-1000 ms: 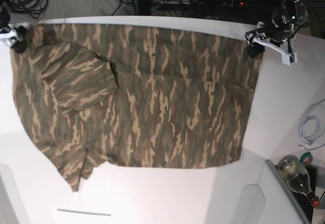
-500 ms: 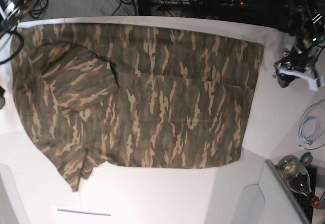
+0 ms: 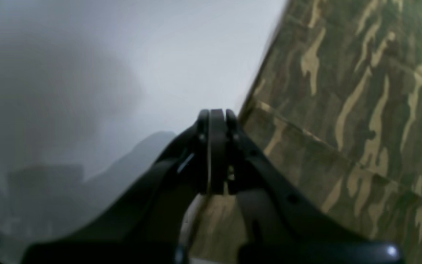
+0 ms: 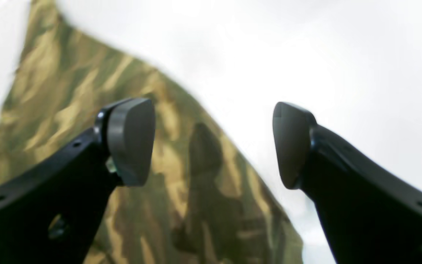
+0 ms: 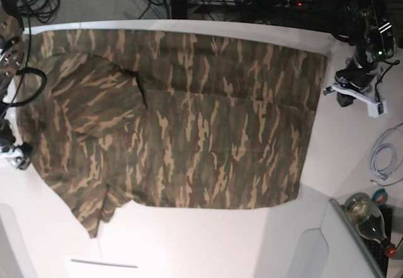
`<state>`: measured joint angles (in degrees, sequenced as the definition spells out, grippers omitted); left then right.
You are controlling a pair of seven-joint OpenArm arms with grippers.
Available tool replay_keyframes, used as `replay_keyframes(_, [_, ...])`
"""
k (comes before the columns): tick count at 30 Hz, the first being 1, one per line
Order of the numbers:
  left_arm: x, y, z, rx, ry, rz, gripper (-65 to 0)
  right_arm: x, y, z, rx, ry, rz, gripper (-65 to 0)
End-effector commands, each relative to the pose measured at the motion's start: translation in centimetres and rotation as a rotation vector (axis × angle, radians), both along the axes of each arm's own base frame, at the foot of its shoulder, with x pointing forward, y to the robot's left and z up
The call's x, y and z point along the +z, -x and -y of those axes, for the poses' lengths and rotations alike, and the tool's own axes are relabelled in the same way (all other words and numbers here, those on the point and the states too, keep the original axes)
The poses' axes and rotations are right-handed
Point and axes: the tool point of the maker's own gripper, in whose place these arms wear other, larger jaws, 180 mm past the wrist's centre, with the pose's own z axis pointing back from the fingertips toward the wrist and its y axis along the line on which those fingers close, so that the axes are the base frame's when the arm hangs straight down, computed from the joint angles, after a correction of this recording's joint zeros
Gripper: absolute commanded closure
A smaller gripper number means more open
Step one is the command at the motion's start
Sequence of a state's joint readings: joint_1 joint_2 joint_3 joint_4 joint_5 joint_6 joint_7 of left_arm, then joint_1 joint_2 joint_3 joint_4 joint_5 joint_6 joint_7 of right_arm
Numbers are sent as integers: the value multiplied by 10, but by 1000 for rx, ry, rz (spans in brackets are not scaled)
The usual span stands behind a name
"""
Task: Layout the t-shirt on the table in an organized manner, then fold the t-shirt properly
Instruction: 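Move the right gripper down to the shirt's side edge and grasp it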
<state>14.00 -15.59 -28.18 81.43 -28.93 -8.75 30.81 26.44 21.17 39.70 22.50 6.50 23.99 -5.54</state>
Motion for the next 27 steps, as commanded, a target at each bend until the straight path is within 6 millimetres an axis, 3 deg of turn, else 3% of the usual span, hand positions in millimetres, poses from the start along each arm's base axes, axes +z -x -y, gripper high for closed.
replay_keyframes(1, [13,-3,-17,26,-34,35,0,12,-7,8,-12,19,32,-461])
replay_keyframes(10, [2,13,-39,104,-27,3,0,-9,7,-6,-1,-7,-17,-440])
replay_keyframes(12, [2,13,-39,104,-27,3,0,-10,9,-6,-1,-7,-20,-326])
replay_keyframes(15, [3,12,-38,100,-26,6,0,-10,9,-5,-4,-8,-19,-92])
replay_keyframes(17, [3,12,-38,100,-26,6,0,-11,10,-5,-5,-8,-20,-12])
replay_keyframes(25, [3,13,-39,101,-28,4,0,-9,18,1,1,18,-20,0])
replay_keyframes(27, [2,14,-39,101,-28,2,0,-9,23,-8,34,30,-41,0])
